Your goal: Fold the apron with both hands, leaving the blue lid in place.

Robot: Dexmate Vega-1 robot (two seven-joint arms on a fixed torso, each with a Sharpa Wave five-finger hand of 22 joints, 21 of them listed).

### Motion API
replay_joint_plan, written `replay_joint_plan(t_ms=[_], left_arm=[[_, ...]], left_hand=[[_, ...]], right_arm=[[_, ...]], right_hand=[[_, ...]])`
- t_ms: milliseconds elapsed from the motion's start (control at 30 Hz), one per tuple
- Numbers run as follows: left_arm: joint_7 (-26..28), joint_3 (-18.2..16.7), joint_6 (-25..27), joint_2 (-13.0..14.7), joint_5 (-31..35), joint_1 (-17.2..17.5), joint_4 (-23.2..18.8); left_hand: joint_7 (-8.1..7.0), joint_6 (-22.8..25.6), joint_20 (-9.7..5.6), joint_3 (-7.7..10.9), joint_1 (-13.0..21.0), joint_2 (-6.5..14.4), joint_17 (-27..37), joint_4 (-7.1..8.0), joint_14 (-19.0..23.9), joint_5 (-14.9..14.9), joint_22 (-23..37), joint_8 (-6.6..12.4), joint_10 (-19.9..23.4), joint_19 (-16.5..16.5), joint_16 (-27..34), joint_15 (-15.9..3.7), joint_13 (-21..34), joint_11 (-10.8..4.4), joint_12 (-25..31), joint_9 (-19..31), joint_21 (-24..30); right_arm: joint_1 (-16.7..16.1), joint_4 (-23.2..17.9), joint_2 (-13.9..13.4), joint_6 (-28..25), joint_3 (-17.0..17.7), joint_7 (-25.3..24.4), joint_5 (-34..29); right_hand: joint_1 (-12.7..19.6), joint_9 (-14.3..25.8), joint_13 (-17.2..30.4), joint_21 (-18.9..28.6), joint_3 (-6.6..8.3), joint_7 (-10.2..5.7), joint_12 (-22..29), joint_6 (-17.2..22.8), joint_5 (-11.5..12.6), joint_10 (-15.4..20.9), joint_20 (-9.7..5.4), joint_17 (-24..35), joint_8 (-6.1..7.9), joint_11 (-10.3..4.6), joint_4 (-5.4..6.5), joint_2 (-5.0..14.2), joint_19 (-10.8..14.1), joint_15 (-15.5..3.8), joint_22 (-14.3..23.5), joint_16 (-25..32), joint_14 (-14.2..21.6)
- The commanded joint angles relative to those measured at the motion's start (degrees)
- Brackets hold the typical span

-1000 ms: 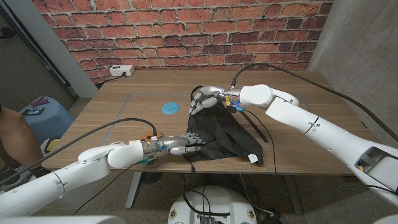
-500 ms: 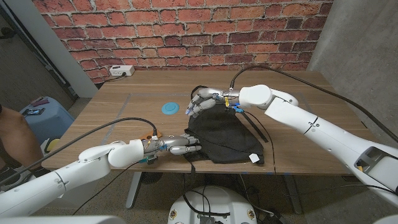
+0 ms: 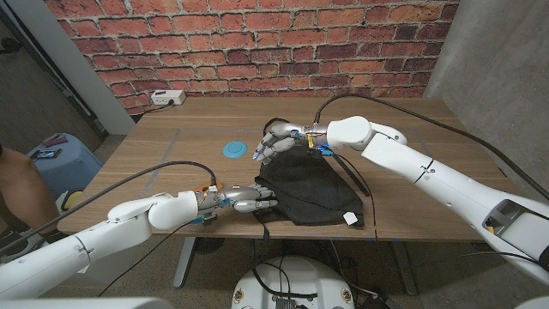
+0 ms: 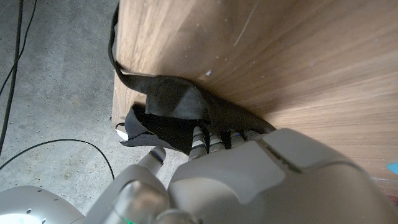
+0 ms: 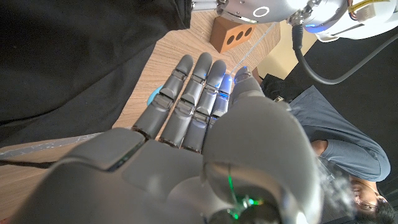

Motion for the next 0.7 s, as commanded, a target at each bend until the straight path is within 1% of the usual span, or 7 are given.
replay_joint_plan(t_ms=[33, 333, 400, 700], left_arm=[[-0.68, -1.98, -0.08, 1.64, -1.49, -0.63, -1.38], [-1.64, -3.08, 0.09, 2.98, -2.52, -0.30, -2.79], [-1.58, -3.62, 0.43, 3.61, -2.84, 0.22, -3.45], [-1.17, -6.47, 2.61, 7.13, -4.72, 3.37, -6.93]], left_hand=[[-0.45, 0.05, -0.41, 0.54, -0.10, 0.37, 0.04, 0.10, -1.65, -0.04, -0.16, -0.16, 0.01, -5.01, -0.26, -0.32, 0.13, -0.27, -0.06, 0.21, -0.22], [-0.53, -0.02, -0.49, 0.83, 0.04, 0.37, 0.00, 0.02, -1.54, -0.03, -0.20, -0.18, 0.00, -4.90, -0.25, -0.39, 0.13, -0.29, -0.07, 0.20, -0.22], [-0.62, 0.01, -0.52, 0.92, 0.07, 0.36, -0.01, -0.01, -1.54, -0.03, -0.21, -0.17, 0.00, -4.88, -0.26, -0.41, 0.13, -0.34, -0.07, 0.20, -0.23], [-0.69, -0.01, -0.56, 1.21, 0.22, 0.31, -0.05, -0.12, -1.47, -0.03, -0.25, -0.17, 0.11, -4.74, -0.28, -0.48, 0.12, -0.42, -0.04, 0.19, -0.22]], right_arm=[[0.43, 0.67, 0.13, 0.78, 0.27, -0.44, 1.16], [0.36, 0.57, -0.07, 0.80, 0.69, -1.31, 1.14], [0.39, 0.55, -0.11, 0.83, 0.70, -1.34, 1.12], [0.49, 0.68, 0.02, 0.99, 0.71, -1.49, 1.17]], right_hand=[[-0.34, 0.15, -0.18, -0.22, 0.14, 0.28, -0.45, -0.17, -0.01, 0.12, 0.31, -0.14, -0.30, 0.24, 0.02, -0.12, -0.01, -1.44, 0.17, 0.28, -0.37], [-0.36, 0.08, -0.76, -0.28, 0.17, 0.23, -0.94, -0.16, -0.01, 0.21, 0.36, -0.32, -0.42, 0.32, -0.17, -0.02, -0.08, -1.25, 0.17, 0.53, -0.57], [-0.34, 0.06, -0.93, -0.29, 0.18, 0.40, -1.06, -0.17, -0.02, 0.26, 0.38, -0.38, -0.45, 0.32, -0.25, 0.01, -0.12, -1.29, 0.17, 0.58, -0.63], [-0.34, -0.01, -1.44, -0.34, 0.24, 0.20, -1.51, -0.16, -0.04, 0.30, 0.39, -0.51, -0.56, 0.34, -0.41, 0.18, -0.18, -1.33, 0.18, 0.80, -0.72]])
